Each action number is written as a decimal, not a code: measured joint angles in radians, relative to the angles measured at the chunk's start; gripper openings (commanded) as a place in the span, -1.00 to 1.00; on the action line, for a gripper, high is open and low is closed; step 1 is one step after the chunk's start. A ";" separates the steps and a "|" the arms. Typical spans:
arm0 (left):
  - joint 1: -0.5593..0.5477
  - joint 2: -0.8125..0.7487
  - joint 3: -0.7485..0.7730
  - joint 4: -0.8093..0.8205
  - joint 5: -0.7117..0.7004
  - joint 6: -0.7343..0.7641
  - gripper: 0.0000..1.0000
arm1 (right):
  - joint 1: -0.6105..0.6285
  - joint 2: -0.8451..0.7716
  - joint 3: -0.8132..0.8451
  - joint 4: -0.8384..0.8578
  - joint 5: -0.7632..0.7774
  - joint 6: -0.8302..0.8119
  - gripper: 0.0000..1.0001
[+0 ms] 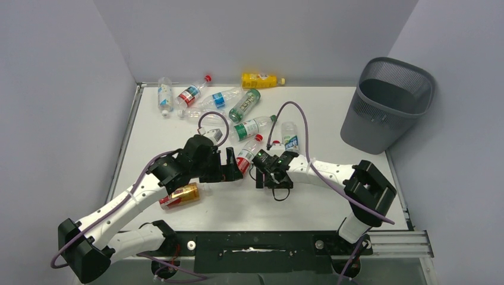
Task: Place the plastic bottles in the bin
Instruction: Pick up the plastic bottle at the center of the board, then place the plastic bottle in the trash bin, then pick up the plastic bottle at the center of the board.
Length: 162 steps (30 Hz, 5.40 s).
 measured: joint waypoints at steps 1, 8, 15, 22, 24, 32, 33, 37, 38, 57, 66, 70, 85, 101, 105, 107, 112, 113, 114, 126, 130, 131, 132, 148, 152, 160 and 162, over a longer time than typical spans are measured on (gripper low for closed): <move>-0.003 0.000 0.000 0.000 -0.003 -0.001 0.87 | 0.001 0.000 -0.006 0.000 -0.003 0.000 0.43; -0.016 0.000 0.000 0.000 -0.015 -0.006 0.86 | 0.010 -0.004 -0.011 0.008 -0.007 -0.011 -0.03; -0.030 0.023 0.006 -0.002 -0.032 -0.010 0.87 | 0.044 -0.065 -0.005 -0.019 0.002 -0.040 -0.03; -0.031 0.043 0.010 -0.001 -0.038 -0.011 0.86 | 0.099 -0.145 0.119 -0.095 0.050 -0.066 -0.03; -0.031 0.048 0.010 -0.001 -0.040 -0.012 0.86 | 0.106 -0.173 0.152 -0.111 0.066 -0.072 -0.03; -0.032 0.068 0.011 0.001 -0.045 -0.017 0.87 | 0.110 -0.274 0.231 -0.192 0.124 -0.097 -0.02; -0.032 0.072 0.011 0.002 -0.045 -0.017 0.87 | 0.110 -0.278 0.251 -0.207 0.134 -0.106 -0.01; -0.032 0.097 0.019 0.007 -0.048 -0.018 0.87 | 0.092 -0.282 0.364 -0.256 0.166 -0.151 0.00; -0.034 0.102 0.020 0.011 -0.049 -0.018 0.87 | 0.071 -0.282 0.406 -0.266 0.169 -0.174 0.00; -0.057 0.151 0.021 0.048 -0.049 -0.020 0.87 | -0.835 -0.271 0.834 -0.235 -0.013 -0.619 -0.01; -0.058 0.161 0.021 0.049 -0.048 -0.019 0.87 | -1.154 -0.137 0.860 -0.164 -0.196 -0.664 -0.02; -0.058 0.165 0.021 0.054 -0.047 -0.018 0.87 | -1.225 -0.060 0.889 -0.164 -0.257 -0.663 -0.02; -0.058 0.175 0.002 0.104 -0.039 -0.019 0.87 | -1.225 0.062 0.903 -0.182 -0.372 -0.660 -0.03; -0.058 0.175 -0.006 0.117 -0.024 -0.018 0.87 | -1.218 0.021 0.763 -0.217 -0.521 -0.695 -0.03; -0.058 0.175 -0.006 0.117 -0.024 -0.018 0.87 | -1.218 0.002 0.762 -0.229 -0.571 -0.705 -0.03; -0.063 0.175 -0.006 0.117 -0.024 -0.019 0.87 | -1.218 -0.003 0.762 -0.233 -0.598 -0.709 -0.03; -0.080 0.175 -0.006 0.116 -0.025 -0.019 0.87 | -1.218 -0.003 0.762 -0.254 -0.665 -0.712 -0.03; -0.083 0.175 -0.006 0.116 -0.026 -0.020 0.86 | -1.218 -0.003 0.762 -0.256 -0.675 -0.712 -0.04; -0.087 0.175 -0.006 0.116 -0.026 -0.020 0.86 | -1.217 -0.003 0.762 -0.259 -0.686 -0.713 -0.03; -0.119 0.177 -0.005 0.116 -0.034 -0.029 0.87 | -1.104 -0.021 0.763 -0.346 -0.585 -0.707 0.98; -0.127 0.180 0.005 0.114 -0.041 -0.029 0.87 | -1.094 -0.041 0.782 -0.382 -0.494 -0.696 0.96; -0.127 0.180 0.008 0.114 -0.043 -0.029 0.86 | -1.093 -0.046 0.794 -0.386 -0.470 -0.691 0.96; -0.128 0.180 0.011 0.114 -0.045 -0.029 0.87 | -1.092 -0.051 0.806 -0.390 -0.447 -0.687 0.96; -0.125 0.203 0.115 0.043 -0.138 0.013 0.87 | -0.577 -0.319 0.788 -0.321 -0.119 -0.668 0.96; -0.112 0.229 0.151 0.010 -0.159 0.050 0.87 | -0.275 -0.364 0.671 -0.280 -0.016 -0.613 0.96; -0.090 0.280 0.199 -0.016 -0.203 0.101 0.87 | 0.120 -0.288 0.457 -0.228 0.164 -0.484 0.95; -0.086 0.287 0.201 -0.017 -0.213 0.106 0.86 | 0.143 -0.288 0.397 -0.203 0.166 -0.461 0.96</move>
